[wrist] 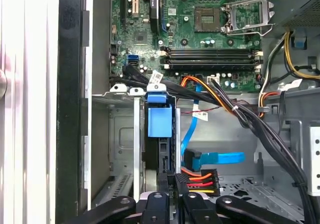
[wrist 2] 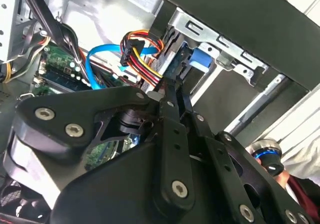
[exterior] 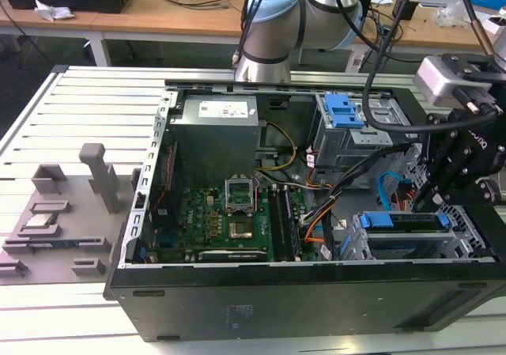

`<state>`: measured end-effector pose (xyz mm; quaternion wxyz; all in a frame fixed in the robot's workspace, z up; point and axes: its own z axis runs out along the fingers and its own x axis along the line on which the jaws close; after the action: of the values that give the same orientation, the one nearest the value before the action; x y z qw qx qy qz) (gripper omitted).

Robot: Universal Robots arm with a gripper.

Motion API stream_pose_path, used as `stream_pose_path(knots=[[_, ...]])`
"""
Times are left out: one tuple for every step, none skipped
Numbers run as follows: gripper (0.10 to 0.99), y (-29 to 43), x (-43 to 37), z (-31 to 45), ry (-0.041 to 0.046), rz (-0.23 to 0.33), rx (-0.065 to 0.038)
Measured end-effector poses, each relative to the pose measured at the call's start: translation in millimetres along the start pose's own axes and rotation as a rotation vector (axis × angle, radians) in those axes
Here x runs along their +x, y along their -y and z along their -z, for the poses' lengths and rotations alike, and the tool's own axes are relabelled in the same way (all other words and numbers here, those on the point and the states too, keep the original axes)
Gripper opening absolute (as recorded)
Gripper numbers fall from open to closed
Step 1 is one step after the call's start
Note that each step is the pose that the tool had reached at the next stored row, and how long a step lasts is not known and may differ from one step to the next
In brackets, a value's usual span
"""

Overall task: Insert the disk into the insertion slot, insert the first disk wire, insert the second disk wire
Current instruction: 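Insert the first disk wire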

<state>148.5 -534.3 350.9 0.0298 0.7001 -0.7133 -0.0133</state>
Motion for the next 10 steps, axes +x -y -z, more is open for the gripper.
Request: stream_pose_path(knots=[[0.169,0.7,0.0,-0.8,0.0000,0.000,0.000],[0.169,2.1,0.1,-1.9,-0.0004,0.000,0.000],[0.169,3.2,0.4,-3.0,-0.0002,0.000,0.000],[0.169,3.7,0.7,-3.6,-0.0001,0.000,0.000],[0.169,4.1,0.9,-4.1,-0.0001,0.000,0.000],[0.169,4.5,1.0,-5.0,-0.0002,0.000,0.000],[0.169,4.7,1.0,-5.4,-0.0005,0.000,0.000],[0.169,5.1,1.0,-6.4,-0.0008,0.000,0.000],[0.169,5.5,1.2,-7.3,-0.0012,0.000,0.000],[0.169,5.7,1.5,-8.3,-0.0013,0.000,0.000]])
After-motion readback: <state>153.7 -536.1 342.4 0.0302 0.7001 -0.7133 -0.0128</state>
